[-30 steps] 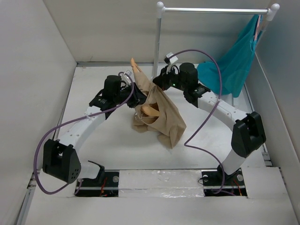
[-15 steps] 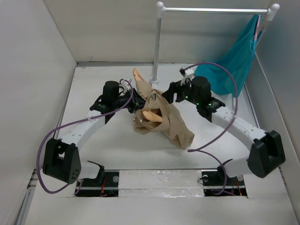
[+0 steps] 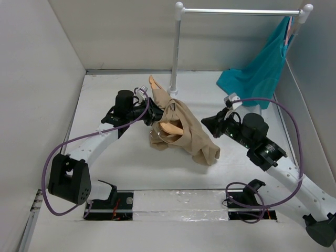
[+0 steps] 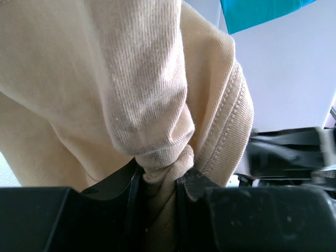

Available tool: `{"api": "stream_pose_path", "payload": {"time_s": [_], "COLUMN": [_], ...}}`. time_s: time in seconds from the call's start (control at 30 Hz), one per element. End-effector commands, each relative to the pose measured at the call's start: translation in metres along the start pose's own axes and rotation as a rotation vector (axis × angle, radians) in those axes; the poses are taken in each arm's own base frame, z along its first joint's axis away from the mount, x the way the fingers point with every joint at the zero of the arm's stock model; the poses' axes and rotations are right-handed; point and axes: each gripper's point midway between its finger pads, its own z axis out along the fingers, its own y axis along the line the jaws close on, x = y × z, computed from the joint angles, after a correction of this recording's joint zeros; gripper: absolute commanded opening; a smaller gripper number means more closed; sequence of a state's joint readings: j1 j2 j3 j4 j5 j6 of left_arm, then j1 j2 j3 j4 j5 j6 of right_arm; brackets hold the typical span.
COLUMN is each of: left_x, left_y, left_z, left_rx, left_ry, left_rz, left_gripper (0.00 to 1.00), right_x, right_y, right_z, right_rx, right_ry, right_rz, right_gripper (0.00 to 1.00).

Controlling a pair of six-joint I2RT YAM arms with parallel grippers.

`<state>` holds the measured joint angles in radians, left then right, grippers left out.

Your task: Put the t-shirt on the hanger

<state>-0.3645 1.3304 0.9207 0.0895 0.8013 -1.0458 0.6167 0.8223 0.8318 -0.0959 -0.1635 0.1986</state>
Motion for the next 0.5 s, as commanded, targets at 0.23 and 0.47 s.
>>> {"api": "stream_pose_path", "payload": {"time_s": [0.23,0.47], "left_x": [-0.010,-0.009], "left_y": [-0.042,-0.048], "left_z": [-0.009,-0.014], "left_rx": [0.117,0.121], "left_ry": [-0.044,-0.057], "left_rz": [0.092,0.104], "left_gripper": [0.00,0.00], "right_x": [0.067,0.061], "right_y": [0.041,0.022], "right_z": [0.007,0.031], "right_rx": [-0.067,0.141], "right_ry": [0.187,0.191], "right_rz": [-0.012,-0.108], "right_gripper": [0.40,0.47]}}
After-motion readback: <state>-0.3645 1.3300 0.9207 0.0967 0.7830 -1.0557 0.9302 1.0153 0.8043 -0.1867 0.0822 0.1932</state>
